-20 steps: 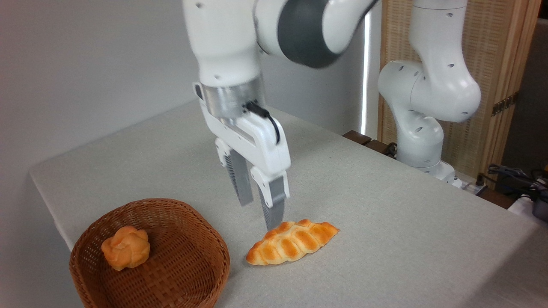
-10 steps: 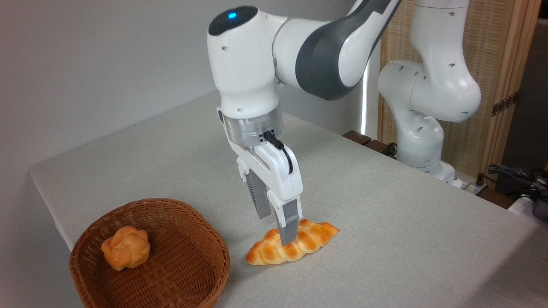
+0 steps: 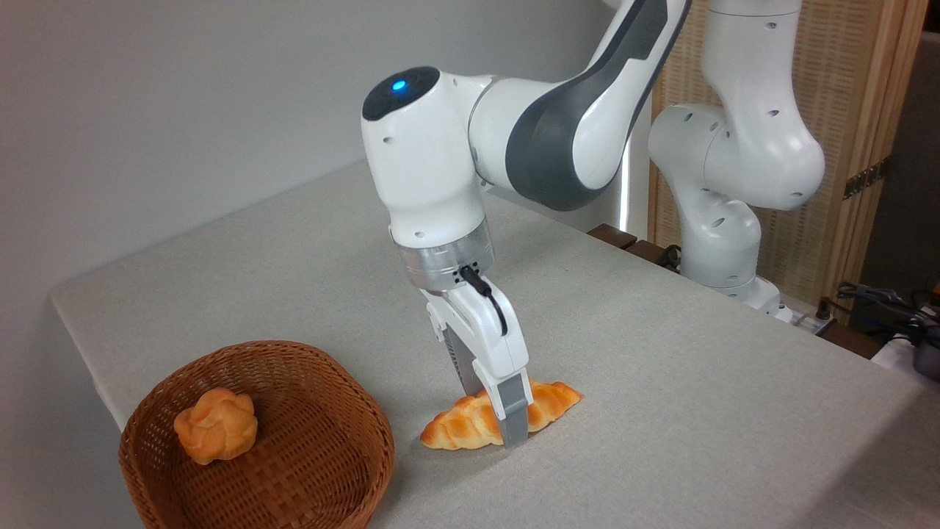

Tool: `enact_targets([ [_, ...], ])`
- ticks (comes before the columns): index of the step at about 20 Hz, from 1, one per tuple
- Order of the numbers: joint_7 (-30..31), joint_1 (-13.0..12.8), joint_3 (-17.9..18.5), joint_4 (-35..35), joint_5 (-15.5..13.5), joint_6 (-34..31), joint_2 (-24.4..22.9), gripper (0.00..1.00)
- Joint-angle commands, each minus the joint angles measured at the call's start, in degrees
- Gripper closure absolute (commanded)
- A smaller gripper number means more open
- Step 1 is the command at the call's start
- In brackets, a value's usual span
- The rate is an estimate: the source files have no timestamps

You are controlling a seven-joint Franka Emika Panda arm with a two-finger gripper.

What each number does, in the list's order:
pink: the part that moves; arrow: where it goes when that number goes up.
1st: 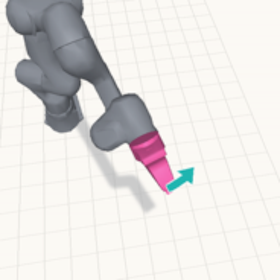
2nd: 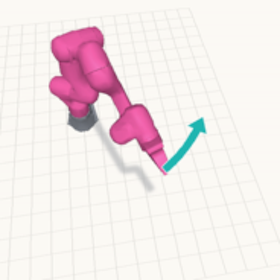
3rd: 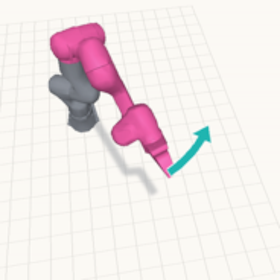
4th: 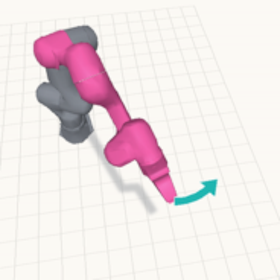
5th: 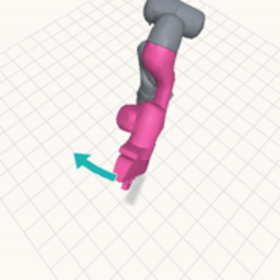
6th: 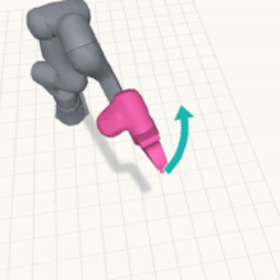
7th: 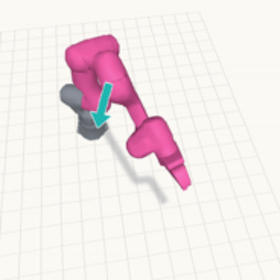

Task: Put bread into the basket
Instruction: 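Lower the gripper around the middle of the braided roll, then close the gripper on the braided roll, then lift the braided roll and carry it over the woven basket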

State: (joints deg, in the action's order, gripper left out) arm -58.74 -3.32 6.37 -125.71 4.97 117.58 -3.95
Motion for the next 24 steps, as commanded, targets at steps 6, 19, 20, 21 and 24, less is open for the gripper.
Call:
enact_targets([
  [6, -0.8, -0.1, 0.3, -0.8, 1.1, 1.4, 1.2, 0.58],
  [19, -0.2, -0.1, -0.1, 1.3, 0.4, -1.2, 2.0, 0.59],
  [20, 0.0, -0.1, -0.2, 2.9, 0.3, -4.3, 2.1, 0.59],
  [21, 0.2, -0.1, -0.3, 4.2, 0.1, -6.3, 2.3, 0.59],
  [24, 0.2, -0.1, -1.2, 15.0, -2.5, -20.2, 4.6, 0.57],
])
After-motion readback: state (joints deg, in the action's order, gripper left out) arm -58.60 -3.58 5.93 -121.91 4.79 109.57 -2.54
